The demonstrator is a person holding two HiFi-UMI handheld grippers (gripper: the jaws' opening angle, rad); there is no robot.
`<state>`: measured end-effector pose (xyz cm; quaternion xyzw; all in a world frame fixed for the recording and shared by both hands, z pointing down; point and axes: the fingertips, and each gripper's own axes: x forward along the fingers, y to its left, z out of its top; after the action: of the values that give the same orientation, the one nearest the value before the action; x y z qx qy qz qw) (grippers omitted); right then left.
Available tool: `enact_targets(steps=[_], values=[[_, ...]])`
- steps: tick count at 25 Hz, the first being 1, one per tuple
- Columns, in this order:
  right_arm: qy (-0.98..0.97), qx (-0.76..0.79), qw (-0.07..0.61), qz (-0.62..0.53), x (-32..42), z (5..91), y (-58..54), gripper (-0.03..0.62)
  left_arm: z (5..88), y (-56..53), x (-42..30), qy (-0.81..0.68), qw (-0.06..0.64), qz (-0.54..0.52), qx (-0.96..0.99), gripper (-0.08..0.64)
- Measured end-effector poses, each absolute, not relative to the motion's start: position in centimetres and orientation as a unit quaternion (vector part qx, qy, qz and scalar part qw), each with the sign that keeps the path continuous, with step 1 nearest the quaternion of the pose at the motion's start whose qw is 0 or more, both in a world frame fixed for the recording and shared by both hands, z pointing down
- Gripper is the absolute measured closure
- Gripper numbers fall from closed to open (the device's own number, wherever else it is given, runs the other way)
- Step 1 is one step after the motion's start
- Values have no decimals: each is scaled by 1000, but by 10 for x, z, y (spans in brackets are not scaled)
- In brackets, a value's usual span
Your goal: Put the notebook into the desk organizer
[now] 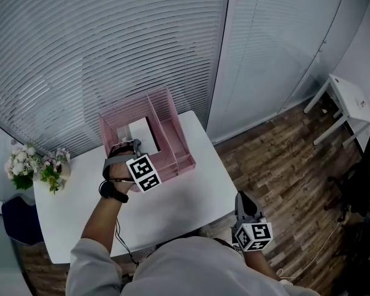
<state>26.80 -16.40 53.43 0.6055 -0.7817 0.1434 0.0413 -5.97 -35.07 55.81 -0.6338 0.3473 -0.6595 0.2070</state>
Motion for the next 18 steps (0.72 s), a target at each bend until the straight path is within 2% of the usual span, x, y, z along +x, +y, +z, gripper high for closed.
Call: enact_targets(steps=[2,10,18], values=[[-781,606,40,144,268,535,-164,580,564,-347,-60,330,187,-667,-641,437],[-780,607,39,145,269,534,-165,580,568,-337,-59,274,115,-673,-678,389],[-775,613,37,148,273,536,-163,580,567,-328,-61,208,53,-686,-696,302]])
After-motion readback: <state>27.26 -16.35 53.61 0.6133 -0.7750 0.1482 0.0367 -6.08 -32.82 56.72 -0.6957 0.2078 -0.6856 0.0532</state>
